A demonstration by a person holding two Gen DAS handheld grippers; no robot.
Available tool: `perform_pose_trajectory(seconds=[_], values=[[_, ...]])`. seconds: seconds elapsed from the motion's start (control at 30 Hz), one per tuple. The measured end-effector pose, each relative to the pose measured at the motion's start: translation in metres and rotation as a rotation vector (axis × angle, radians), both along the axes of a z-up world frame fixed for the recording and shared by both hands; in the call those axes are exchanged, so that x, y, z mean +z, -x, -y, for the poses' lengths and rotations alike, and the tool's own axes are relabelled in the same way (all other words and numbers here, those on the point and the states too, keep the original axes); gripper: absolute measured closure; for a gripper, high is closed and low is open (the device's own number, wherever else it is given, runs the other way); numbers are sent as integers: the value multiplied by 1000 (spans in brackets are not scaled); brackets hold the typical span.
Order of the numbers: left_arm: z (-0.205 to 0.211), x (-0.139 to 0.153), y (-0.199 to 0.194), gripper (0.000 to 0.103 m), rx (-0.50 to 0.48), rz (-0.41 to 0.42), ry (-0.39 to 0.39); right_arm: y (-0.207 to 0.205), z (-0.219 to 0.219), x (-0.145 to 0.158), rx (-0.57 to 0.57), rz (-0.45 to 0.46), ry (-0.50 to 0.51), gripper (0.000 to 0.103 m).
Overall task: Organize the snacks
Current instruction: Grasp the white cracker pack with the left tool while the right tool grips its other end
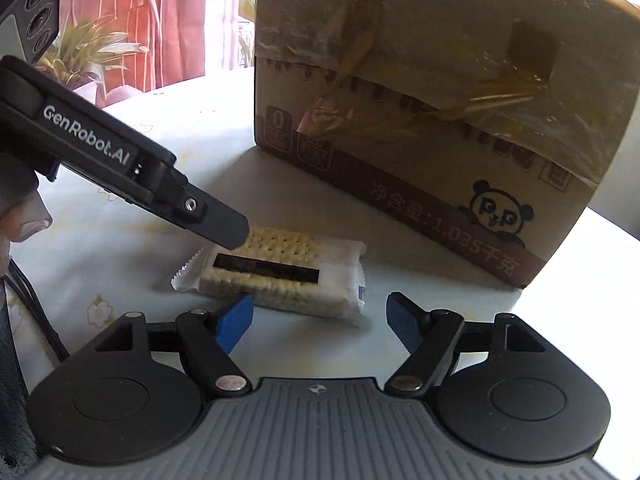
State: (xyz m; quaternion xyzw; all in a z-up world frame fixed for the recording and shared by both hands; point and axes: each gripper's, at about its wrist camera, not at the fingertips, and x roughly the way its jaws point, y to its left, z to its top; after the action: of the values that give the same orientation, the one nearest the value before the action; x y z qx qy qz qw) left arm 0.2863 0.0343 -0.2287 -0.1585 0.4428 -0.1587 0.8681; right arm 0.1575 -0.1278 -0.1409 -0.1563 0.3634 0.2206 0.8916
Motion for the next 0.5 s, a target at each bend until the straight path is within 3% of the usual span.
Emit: perform_pose_trajectory(seconds=[0.23, 0.37, 0.5], values=[[12, -10, 2, 43, -15, 17, -12, -4, -5, -1, 53, -7, -20, 27], [15, -12, 4, 57, -18, 38, -44, -6, -8, -4, 57, -6, -47, 26], [17, -5, 5, 60, -23, 52, -55, -5, -11, -6, 53, 1, -65, 27]])
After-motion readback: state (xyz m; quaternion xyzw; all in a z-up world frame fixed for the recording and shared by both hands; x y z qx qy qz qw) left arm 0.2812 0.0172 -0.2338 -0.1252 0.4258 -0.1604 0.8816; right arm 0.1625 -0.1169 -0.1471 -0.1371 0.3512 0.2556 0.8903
